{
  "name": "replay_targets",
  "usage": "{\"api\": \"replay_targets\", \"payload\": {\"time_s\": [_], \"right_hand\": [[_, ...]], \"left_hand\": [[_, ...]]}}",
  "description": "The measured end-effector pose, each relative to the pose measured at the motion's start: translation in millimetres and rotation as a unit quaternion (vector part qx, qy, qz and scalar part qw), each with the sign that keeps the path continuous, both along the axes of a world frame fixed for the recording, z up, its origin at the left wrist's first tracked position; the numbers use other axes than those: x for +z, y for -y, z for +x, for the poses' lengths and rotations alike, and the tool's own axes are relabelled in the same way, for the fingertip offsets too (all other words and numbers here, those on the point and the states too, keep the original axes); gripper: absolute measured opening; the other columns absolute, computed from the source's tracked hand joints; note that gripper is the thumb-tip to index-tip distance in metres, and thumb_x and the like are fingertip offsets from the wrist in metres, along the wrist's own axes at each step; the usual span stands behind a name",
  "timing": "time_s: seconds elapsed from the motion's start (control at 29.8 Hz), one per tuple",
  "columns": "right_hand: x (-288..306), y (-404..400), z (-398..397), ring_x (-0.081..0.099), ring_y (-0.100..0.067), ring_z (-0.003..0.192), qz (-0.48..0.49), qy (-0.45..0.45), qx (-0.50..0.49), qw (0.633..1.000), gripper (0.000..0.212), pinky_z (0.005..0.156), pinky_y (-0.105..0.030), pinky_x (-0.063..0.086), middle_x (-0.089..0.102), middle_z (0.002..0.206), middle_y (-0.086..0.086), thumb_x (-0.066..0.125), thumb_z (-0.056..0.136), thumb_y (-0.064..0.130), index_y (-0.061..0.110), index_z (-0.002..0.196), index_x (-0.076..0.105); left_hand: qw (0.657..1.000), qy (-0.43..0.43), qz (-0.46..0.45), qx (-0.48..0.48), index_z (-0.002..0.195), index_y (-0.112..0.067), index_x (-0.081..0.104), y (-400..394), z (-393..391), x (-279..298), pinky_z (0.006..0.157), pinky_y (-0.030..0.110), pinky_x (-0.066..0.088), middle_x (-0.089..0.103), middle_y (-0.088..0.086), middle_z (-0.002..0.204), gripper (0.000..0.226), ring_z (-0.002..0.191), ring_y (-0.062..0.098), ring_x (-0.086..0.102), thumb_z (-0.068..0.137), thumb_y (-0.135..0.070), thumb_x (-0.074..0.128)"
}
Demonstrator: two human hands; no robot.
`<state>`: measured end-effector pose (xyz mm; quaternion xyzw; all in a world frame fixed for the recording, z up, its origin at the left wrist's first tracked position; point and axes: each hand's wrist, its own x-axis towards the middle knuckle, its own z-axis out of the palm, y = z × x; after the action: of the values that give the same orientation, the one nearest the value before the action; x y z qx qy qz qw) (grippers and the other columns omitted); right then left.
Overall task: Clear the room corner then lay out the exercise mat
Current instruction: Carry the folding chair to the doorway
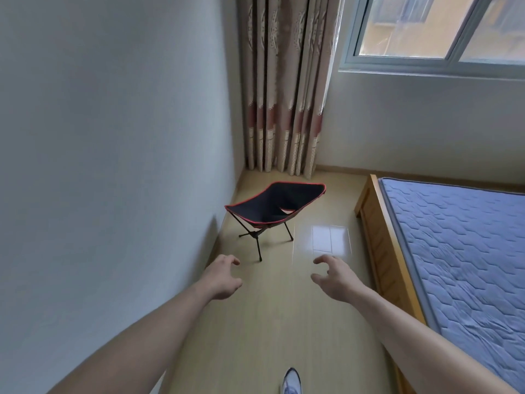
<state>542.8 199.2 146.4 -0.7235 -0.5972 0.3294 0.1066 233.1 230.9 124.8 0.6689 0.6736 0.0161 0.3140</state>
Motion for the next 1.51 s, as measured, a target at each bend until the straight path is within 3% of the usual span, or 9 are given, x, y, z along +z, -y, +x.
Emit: {"api": "replay_targets", "payload": {"time_s": [0.2,0.57,0.7,0.8,0.91,1.11,1.27,1.44,1.51], "right_hand": [[-5,-109,32,0.059,-0.018,0.114,-0.015,0.015,0.037,0.999,0.046,0.095,-0.032,0.050,0.047,0.144,0.001,0.063,0.094,0.037,0.028,0.138,0.052],[-23,-267,38,0.056,-0.019,0.121,-0.040,0.010,0.072,0.997,0.047,0.093,-0.030,0.049,0.047,0.143,0.000,0.063,0.095,0.036,0.026,0.139,0.052],[-32,-309,34,0.054,-0.017,0.116,-0.063,0.018,0.073,0.995,0.048,0.095,-0.029,0.047,0.047,0.142,0.002,0.062,0.095,0.036,0.026,0.140,0.050],[-42,-355,38,0.053,-0.014,0.105,-0.067,0.026,0.051,0.996,0.048,0.091,-0.029,0.049,0.046,0.143,0.002,0.060,0.095,0.036,0.026,0.140,0.050],[-53,-397,44,0.052,-0.012,0.101,-0.083,0.036,0.018,0.996,0.047,0.089,-0.029,0.050,0.046,0.145,0.003,0.059,0.095,0.035,0.027,0.140,0.049],[-76,-440,60,0.051,-0.015,0.103,-0.118,0.049,-0.028,0.991,0.056,0.083,-0.026,0.046,0.041,0.153,-0.003,0.061,0.096,0.035,0.025,0.147,0.041],[-96,-491,87,0.059,-0.021,0.115,-0.130,0.065,-0.068,0.987,0.066,0.086,-0.033,0.056,0.039,0.155,-0.006,0.064,0.094,0.034,0.024,0.151,0.034],[-132,-564,121,0.057,-0.020,0.098,-0.140,0.064,-0.070,0.986,0.073,0.083,-0.036,0.059,0.035,0.156,-0.008,0.064,0.094,0.034,0.027,0.156,0.026],[-148,-596,135,0.059,-0.023,0.101,-0.146,0.061,-0.069,0.985,0.075,0.086,-0.038,0.059,0.031,0.158,-0.008,0.062,0.094,0.035,0.026,0.157,0.023]], "left_hand": [[0.999,0.002,-0.007,0.047,0.138,-0.026,0.053,-89,25,-4,0.095,0.027,0.047,0.045,-0.001,0.147,0.058,0.121,0.019,0.055,0.083,-0.032,0.068],[0.992,0.000,-0.079,0.094,0.136,-0.027,0.054,-200,38,-40,0.104,0.027,0.044,0.046,0.000,0.147,0.059,0.128,0.020,0.053,0.079,-0.039,0.068],[0.988,0.012,-0.106,0.111,0.136,-0.028,0.054,-249,35,-56,0.095,0.027,0.049,0.046,0.000,0.147,0.060,0.119,0.019,0.058,0.079,-0.039,0.068],[0.985,0.032,-0.122,0.121,0.135,-0.027,0.054,-302,35,-74,0.092,0.028,0.051,0.048,-0.001,0.145,0.059,0.105,0.015,0.060,0.080,-0.038,0.068],[0.981,0.044,-0.149,0.116,0.136,-0.025,0.053,-352,37,-92,0.096,0.029,0.050,0.049,0.000,0.145,0.060,0.113,0.016,0.059,0.079,-0.038,0.067],[0.975,0.027,-0.193,0.107,0.138,-0.023,0.052,-411,51,-106,0.095,0.030,0.051,0.051,0.003,0.145,0.061,0.118,0.021,0.060,0.079,-0.034,0.063],[0.973,0.018,-0.200,0.113,0.141,-0.024,0.050,-443,69,-113,0.087,0.030,0.052,0.049,0.001,0.145,0.061,0.116,0.023,0.061,0.082,-0.034,0.062],[0.954,0.027,-0.233,0.189,0.144,-0.023,0.046,-469,80,-135,0.069,0.029,0.048,0.051,0.003,0.143,0.065,0.089,0.021,0.067,0.082,-0.036,0.062],[0.938,0.041,-0.257,0.227,0.146,-0.022,0.043,-475,88,-145,0.069,0.030,0.048,0.052,0.004,0.142,0.069,0.086,0.021,0.065,0.082,-0.038,0.062]]}}
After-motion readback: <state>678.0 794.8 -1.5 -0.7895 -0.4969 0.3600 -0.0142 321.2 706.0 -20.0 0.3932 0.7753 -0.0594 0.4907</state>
